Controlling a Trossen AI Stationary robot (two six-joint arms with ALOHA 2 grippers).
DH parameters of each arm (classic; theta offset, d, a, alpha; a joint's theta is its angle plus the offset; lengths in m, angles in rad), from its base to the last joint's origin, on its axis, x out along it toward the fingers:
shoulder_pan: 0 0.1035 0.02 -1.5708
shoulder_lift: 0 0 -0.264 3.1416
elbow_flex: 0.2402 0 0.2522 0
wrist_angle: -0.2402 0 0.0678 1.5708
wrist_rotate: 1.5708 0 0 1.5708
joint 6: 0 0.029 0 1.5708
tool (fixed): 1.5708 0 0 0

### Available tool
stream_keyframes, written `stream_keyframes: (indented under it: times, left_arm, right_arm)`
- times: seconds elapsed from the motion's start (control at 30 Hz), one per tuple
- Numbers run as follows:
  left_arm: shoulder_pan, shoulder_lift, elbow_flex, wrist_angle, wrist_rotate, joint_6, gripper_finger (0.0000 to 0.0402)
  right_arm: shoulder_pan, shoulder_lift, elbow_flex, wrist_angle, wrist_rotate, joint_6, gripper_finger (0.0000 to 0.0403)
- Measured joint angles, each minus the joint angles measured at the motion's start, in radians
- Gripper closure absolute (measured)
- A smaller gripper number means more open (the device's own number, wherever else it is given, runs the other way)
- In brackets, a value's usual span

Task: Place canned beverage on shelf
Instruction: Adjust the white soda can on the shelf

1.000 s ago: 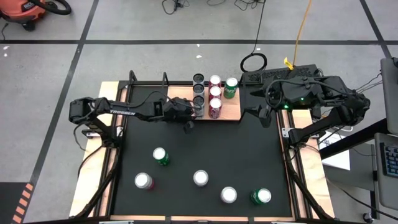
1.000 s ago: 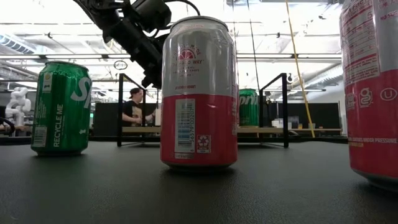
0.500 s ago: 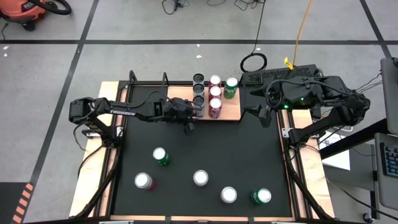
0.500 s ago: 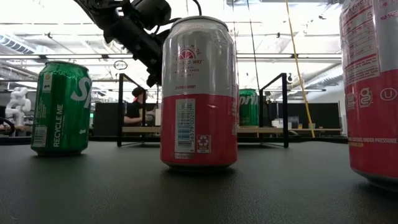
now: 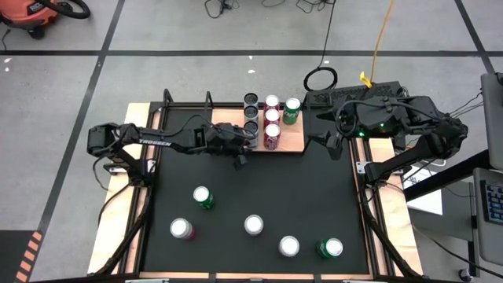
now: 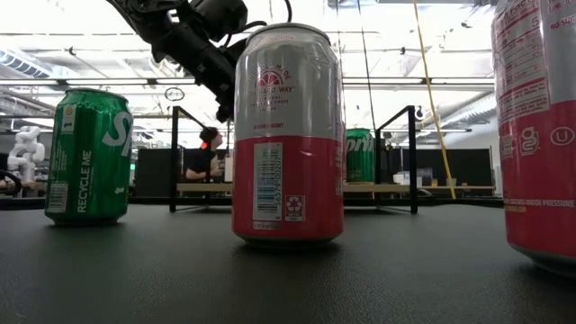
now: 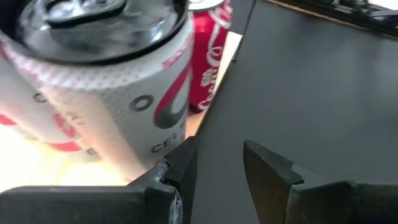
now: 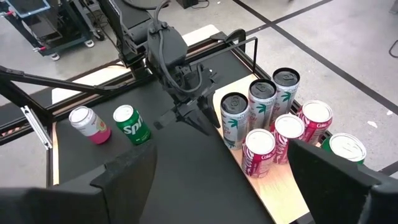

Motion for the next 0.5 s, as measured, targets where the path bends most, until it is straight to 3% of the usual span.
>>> stream_keyframes:
  times: [0.5]
  left_arm:
    - [0.007, 0.008, -0.001, 0.056, -0.014, 0.024, 0.0275]
  right_arm:
    - [0.0, 0.0, 0.0, 0.004, 0.0, 0.001, 0.0064]
